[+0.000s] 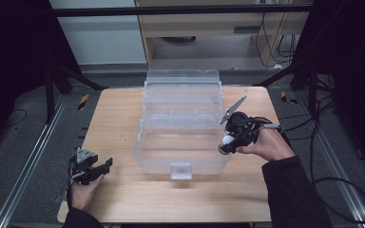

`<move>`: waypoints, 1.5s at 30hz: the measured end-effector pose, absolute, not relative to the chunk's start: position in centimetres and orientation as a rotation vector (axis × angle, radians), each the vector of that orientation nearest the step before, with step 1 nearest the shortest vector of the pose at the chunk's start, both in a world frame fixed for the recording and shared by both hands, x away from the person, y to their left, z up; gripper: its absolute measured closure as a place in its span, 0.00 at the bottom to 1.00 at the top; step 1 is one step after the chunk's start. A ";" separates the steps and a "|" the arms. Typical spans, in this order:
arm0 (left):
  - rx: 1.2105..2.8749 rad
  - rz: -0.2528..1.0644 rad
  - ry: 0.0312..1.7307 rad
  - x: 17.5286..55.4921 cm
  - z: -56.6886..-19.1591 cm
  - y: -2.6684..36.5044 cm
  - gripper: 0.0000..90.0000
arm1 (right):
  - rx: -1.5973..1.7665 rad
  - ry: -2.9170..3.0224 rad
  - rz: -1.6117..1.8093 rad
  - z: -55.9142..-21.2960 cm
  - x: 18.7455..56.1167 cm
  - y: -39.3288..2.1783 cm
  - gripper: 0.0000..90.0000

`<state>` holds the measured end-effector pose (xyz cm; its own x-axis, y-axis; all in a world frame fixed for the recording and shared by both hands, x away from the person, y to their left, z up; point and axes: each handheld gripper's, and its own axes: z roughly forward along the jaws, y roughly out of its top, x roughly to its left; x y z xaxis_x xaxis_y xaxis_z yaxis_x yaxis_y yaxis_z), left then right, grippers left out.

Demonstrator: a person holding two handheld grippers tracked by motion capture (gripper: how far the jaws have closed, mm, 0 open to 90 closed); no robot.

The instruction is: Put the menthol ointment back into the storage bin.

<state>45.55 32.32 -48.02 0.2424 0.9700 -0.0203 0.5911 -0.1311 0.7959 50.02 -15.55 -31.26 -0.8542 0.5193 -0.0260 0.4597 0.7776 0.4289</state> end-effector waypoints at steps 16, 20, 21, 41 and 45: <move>1.816 0.687 1.433 45.6 -48.0 32.4 0.40 | 0.819 2.872 0.530 -33.9 52.7 -13.4 0.56; 1.816 0.688 1.432 45.6 -48.0 32.3 0.40 | 0.820 2.885 0.509 -34.6 53.1 -13.2 0.56; 1.815 0.687 1.433 45.6 -48.0 32.4 0.40 | 0.816 2.886 0.503 -34.8 53.2 -13.1 0.56; 1.814 0.689 1.433 45.6 -48.0 32.4 0.40 | 0.836 2.920 0.447 -38.2 53.4 -13.2 0.56; 1.815 0.688 1.433 45.6 -48.0 32.4 0.40 | 0.834 2.922 0.445 -38.5 53.5 -13.3 0.56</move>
